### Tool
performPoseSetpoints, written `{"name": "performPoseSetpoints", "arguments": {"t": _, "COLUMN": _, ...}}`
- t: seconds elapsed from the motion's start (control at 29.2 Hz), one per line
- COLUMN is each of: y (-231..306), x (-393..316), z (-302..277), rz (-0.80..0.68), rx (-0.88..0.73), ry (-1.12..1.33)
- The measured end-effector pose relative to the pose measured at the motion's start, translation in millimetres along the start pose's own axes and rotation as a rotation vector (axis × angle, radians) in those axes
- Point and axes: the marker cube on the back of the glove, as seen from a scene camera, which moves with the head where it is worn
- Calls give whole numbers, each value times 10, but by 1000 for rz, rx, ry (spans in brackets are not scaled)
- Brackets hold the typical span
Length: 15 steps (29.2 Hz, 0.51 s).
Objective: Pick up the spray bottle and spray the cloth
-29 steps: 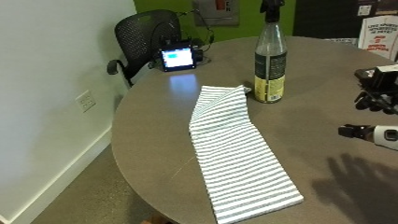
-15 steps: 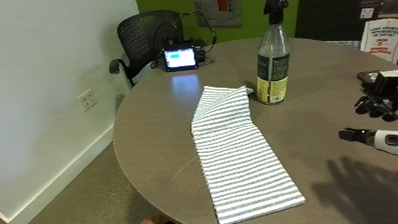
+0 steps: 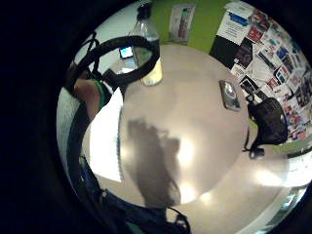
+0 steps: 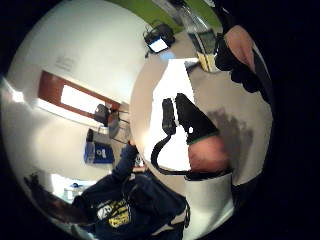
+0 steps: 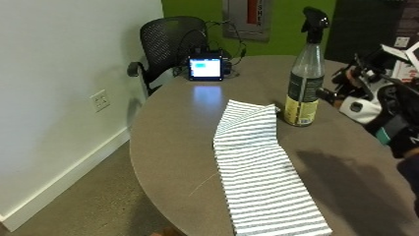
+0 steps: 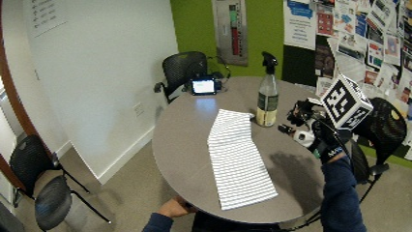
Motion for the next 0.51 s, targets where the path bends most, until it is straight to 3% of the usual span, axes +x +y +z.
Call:
{"name": "performPoseSetpoints", "arguments": {"t": 0.24, "y": -644, "x": 169, "z": 200, "rz": 232, "rx": 212, "ry": -263}}
{"name": "performPoseSetpoints", "arguments": {"t": 0.51, "y": -1110, "x": 724, "z": 454, "rz": 474, "rx": 221, "ry": -539}}
